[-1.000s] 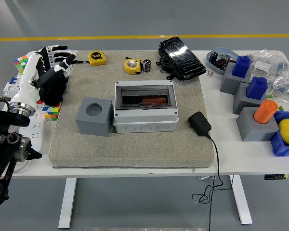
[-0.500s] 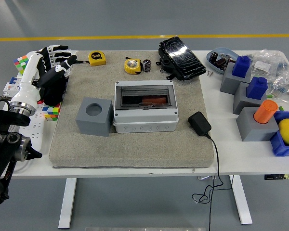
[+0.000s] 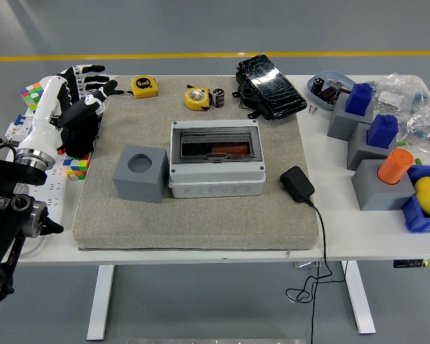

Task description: Fetch the battery,place it into the box,close the lid of the box

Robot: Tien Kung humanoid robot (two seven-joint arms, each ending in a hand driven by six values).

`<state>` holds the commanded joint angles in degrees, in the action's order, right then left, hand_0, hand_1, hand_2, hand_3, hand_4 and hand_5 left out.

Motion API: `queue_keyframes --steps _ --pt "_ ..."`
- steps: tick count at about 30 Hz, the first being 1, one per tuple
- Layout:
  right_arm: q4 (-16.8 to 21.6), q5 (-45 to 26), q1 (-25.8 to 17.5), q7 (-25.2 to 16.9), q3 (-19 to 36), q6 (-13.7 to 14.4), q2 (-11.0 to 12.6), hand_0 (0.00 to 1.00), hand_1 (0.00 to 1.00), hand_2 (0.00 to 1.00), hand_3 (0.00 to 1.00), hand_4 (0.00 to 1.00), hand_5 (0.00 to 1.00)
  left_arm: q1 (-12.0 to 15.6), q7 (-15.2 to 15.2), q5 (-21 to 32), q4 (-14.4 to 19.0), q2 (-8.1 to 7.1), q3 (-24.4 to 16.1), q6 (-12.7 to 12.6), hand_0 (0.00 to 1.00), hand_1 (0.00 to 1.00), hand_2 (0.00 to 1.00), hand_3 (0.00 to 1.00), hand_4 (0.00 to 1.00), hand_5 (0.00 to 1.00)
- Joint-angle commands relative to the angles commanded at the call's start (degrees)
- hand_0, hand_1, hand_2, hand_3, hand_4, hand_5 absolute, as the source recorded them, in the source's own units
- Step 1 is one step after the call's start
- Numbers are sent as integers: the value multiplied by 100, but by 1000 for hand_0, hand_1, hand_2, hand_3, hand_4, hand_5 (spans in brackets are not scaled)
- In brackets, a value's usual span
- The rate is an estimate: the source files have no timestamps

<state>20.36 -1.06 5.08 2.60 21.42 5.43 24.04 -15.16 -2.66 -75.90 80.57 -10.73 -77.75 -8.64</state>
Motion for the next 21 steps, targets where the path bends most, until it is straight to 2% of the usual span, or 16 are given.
queue_keyframes --steps 21 --pt "0 74 -31 32 142 21 76 567 605 601 549 930 490 23 18 12 -9 73 -9 28 543 642 637 673 998 511"
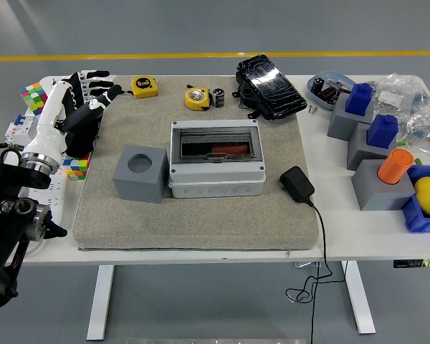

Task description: Fetch the battery,place it into the box,close the lid of the box

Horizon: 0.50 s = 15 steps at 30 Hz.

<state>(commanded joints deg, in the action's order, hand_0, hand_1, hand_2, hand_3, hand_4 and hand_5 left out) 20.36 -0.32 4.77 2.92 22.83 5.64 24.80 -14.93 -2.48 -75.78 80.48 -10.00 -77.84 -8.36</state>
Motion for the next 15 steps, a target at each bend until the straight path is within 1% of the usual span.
queue_keyframes --steps 8,15 --pt "9 21 -31 11 43 4 17 567 605 601 549 931 490 -6 -7 4 22 6 1 -9 543 643 637 671 998 508" --pt "19 61 -44 2 114 21 -25 567 605 602 550 931 489 69 -5 10 -7 1 15 -13 539 644 636 667 998 507"
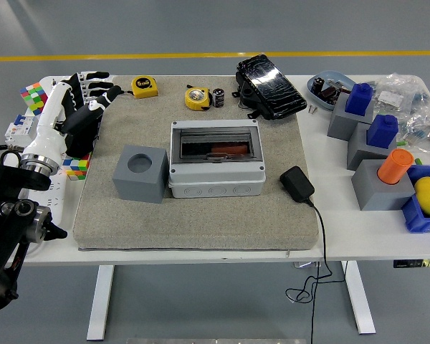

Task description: Fetch the battery,place it into the box,close the lid of the box

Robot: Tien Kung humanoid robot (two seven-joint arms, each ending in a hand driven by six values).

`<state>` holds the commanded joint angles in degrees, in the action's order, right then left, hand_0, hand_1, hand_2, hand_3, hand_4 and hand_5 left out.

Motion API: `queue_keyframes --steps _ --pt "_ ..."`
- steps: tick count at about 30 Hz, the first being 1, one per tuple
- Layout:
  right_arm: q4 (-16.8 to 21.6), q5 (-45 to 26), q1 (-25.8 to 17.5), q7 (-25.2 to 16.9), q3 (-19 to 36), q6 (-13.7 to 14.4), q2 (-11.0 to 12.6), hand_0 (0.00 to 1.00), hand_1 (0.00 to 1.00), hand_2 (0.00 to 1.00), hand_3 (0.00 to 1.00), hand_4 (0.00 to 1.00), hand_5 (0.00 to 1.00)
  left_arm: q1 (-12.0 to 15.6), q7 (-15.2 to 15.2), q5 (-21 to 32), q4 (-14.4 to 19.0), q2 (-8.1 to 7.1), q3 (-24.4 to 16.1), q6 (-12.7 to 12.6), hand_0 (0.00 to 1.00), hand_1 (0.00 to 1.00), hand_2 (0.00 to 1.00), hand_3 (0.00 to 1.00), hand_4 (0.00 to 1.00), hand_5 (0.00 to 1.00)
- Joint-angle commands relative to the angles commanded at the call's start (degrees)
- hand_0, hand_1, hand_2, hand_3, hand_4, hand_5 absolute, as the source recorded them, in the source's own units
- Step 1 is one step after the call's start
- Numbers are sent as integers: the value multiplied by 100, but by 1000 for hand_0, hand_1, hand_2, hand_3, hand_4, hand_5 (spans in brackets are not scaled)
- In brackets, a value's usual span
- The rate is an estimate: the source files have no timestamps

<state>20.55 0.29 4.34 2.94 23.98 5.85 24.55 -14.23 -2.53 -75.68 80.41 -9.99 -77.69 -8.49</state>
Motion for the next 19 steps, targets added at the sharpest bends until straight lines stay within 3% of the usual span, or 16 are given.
queue_keyframes --steps 19 --pt "-30 -22 -77 34 -21 11 -23 568 605 601 551 933 491 17 74 -22 -25 43 10 61 541 644 637 659 998 498"
